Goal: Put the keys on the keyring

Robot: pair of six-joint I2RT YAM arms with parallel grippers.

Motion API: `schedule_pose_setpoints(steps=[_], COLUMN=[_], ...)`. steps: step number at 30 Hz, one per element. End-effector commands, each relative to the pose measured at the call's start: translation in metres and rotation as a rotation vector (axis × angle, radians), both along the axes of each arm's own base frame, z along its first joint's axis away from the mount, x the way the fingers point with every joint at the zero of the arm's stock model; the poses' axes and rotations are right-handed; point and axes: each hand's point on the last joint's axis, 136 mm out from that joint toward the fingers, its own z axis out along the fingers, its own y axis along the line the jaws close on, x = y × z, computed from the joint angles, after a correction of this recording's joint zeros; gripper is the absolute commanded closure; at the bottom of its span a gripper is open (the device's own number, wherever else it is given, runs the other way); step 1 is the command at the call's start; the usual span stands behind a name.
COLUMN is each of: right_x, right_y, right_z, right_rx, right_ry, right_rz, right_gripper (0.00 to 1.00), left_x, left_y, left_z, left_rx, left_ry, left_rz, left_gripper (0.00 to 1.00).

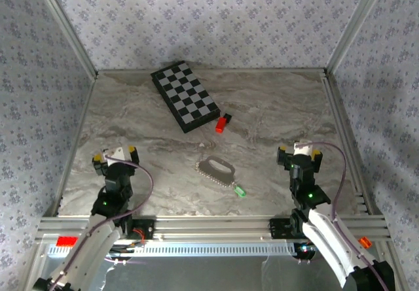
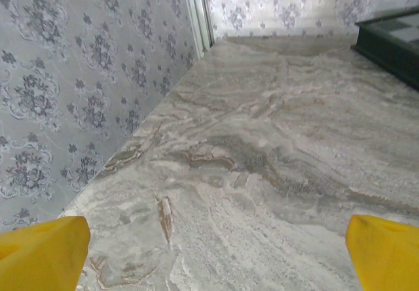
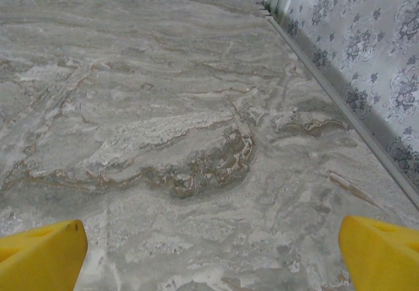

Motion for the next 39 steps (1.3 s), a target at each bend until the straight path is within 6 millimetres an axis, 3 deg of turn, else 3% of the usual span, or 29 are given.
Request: schedule_pose_setpoints(steps=[1,9,17,23,31,34,39], right_x=[0.006,0.028,0.068,0.088,0.108,0.107,0.118], right_y=[-0.006,-0.005,0.001,-0.011,-0.015,-0.018,-0.017], right_z=[0.009,0.01,0.007,0.006,-0.004,-0.013,-0.027], right_rx=[0.0,-0.005,-0.016,-0.017,-0.079,0.009,0.01], right_ry=[-0.057,-0.089,-0.122,-0.107,-0.137,-0.091,-0.059], right_rz=[-0.044,-0.033,-0.002,-0.051,-0.039,-0.043,0.019], right_gripper=[0.0,0.0,0.0,0.0,0.0,0.0,0.0], left_x=[0.014,0.04,0.075,0.1,0.116,0.121,0.129], left_y=[-0.003,0.005,0.002,-0.002,-0.012,-0.013,-0.017], left_z=[0.011,0.004,-0.005,-0.007,-0.01,-0.011,-0.014], left_rx=[-0.05,-0.074,-0.052,-0.023,-0.014,-0.008,0.003], left_ry=[-0.064,-0.036,0.035,0.058,0.075,0.077,0.104], left_rz=[-0.016,0.007,-0.005,-0.018,-0.075,-0.083,-0.101], left_gripper=[0.0,0.0,0.0,0.0,0.0,0.0,0.0])
